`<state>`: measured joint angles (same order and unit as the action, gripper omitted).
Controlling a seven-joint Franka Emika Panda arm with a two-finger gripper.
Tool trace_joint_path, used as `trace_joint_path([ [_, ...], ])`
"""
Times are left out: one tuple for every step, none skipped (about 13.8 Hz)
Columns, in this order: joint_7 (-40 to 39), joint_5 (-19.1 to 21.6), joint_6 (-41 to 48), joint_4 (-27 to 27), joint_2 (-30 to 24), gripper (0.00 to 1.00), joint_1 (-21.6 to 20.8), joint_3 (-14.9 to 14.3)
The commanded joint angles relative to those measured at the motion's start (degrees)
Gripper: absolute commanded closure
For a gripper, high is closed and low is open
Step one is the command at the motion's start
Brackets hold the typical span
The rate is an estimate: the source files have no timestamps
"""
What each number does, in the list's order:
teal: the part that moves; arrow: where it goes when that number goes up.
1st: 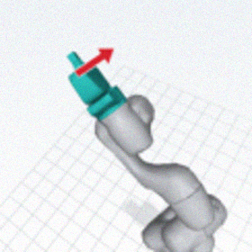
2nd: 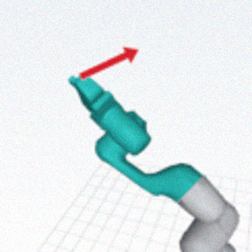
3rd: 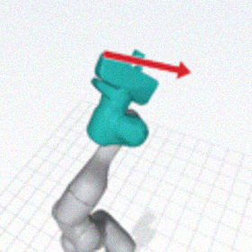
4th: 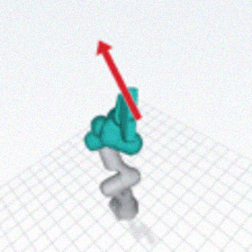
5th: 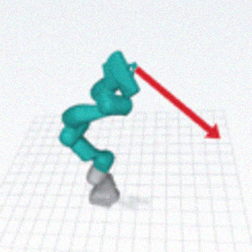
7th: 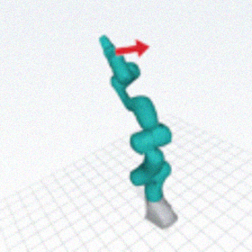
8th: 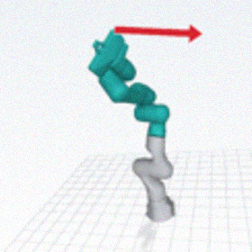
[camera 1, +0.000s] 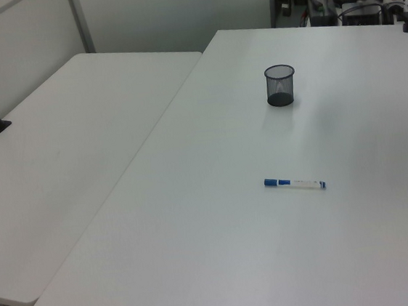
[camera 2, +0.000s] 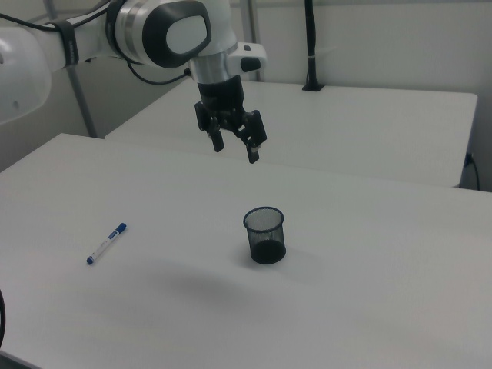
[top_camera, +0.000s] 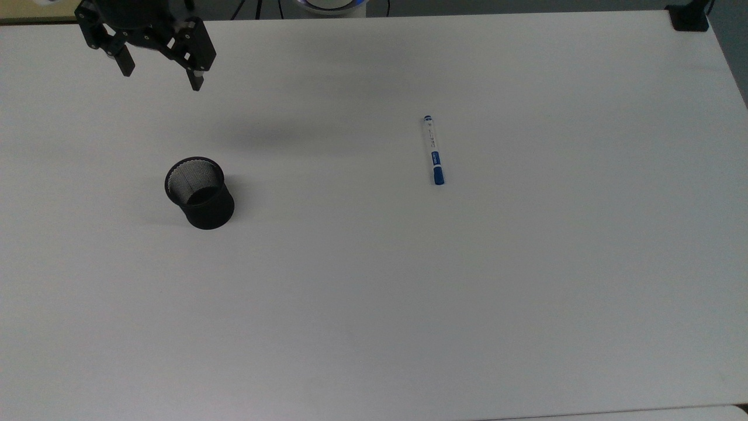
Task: Insert the marker
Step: 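Move the open gripper over the white blue-capped marker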
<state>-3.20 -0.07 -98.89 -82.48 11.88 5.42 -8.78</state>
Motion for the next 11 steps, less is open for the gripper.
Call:
trace_joint_path([
  [-0.1, 0.6, 2.1, -1.3, -0.4, 0.00, -3.4, 0.7],
  [-0.1, 0.6, 2.1, -1.2, -0.4, 0.00, -3.6, 0.7],
  [-0.1, 0.6, 2.2, -1.3, -0.4, 0.00, -3.6, 0.7],
  [-0.1, 0.6, 2.6, -1.3, -0.4, 0.00, -3.7, 0.7],
  [-0.1, 0.5, 2.7, -1.3, -0.5, 0.00, -3.7, 0.7],
  [-0.1, 0.6, 2.7, -1.3, -0.5, 0.00, -3.7, 0.7],
  [-0.2, 0.6, 2.7, -1.3, -0.5, 0.00, -3.7, 0.7],
  [-0.1, 0.5, 2.7, -1.4, -0.4, 0.00, -3.8, 0.7],
  [-0.1, 0.4, 2.7, -1.4, -0.4, 0.00, -4.3, 0.7],
  [-0.1, 0.3, 2.7, -1.7, -0.4, 0.00, -6.1, 0.1],
  [-0.1, 0.2, 2.9, -2.3, -0.4, 0.00, -7.3, -0.1],
])
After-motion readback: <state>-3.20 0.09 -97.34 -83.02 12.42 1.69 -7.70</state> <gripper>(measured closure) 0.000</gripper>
